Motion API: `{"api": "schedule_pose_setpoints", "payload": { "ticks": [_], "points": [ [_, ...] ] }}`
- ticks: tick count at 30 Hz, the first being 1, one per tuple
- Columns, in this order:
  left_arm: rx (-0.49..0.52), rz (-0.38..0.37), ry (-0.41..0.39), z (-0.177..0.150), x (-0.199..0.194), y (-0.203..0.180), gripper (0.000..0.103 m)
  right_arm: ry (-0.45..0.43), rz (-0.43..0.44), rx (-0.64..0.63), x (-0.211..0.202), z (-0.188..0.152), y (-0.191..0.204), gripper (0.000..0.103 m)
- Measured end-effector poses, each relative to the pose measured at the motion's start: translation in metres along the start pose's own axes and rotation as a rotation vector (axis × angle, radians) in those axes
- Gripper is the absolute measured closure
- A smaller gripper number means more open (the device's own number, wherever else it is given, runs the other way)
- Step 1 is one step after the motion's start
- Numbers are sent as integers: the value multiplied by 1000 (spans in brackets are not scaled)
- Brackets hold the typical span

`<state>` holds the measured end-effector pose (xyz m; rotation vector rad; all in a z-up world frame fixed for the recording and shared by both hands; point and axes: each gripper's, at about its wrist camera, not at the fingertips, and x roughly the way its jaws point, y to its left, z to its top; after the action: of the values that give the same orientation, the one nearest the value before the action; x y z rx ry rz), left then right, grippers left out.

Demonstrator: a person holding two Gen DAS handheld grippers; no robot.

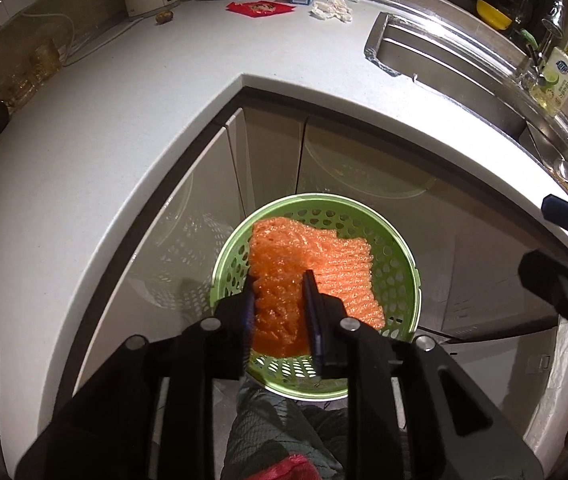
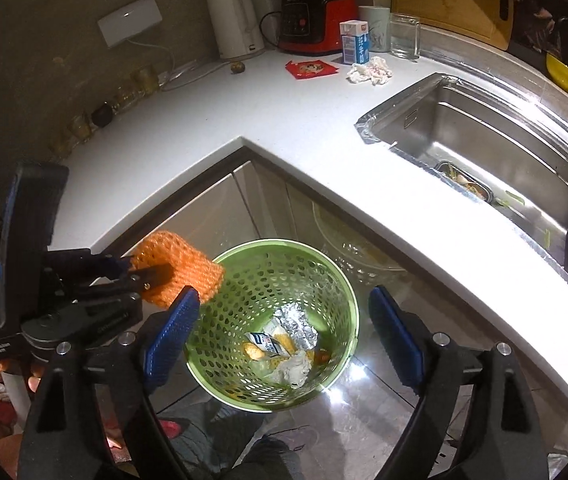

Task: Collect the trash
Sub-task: 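Carry the foam net and tissue over the basket and release both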

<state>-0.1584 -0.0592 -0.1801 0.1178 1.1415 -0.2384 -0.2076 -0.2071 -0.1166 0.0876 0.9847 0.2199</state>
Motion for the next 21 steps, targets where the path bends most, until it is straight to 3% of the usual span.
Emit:
{"api": "schedule_pose_setpoints", "payload": {
  "ticks": [1, 4, 6, 21],
  "points": [
    [0, -1, 8, -1, 2, -2, 53, -2, -3, 6, -2, 0, -1, 16],
    [9, 4, -2, -3, 2, -9, 34, -10, -12, 15, -7, -1, -5, 16],
    [23, -2, -5, -3, -1, -12, 28, -18, -17, 20, -10, -1, -7, 16],
    [-7, 8, -65, 28, -28, 1, 15, -84, -4, 28, -26, 23, -9, 15]
  ]
}}
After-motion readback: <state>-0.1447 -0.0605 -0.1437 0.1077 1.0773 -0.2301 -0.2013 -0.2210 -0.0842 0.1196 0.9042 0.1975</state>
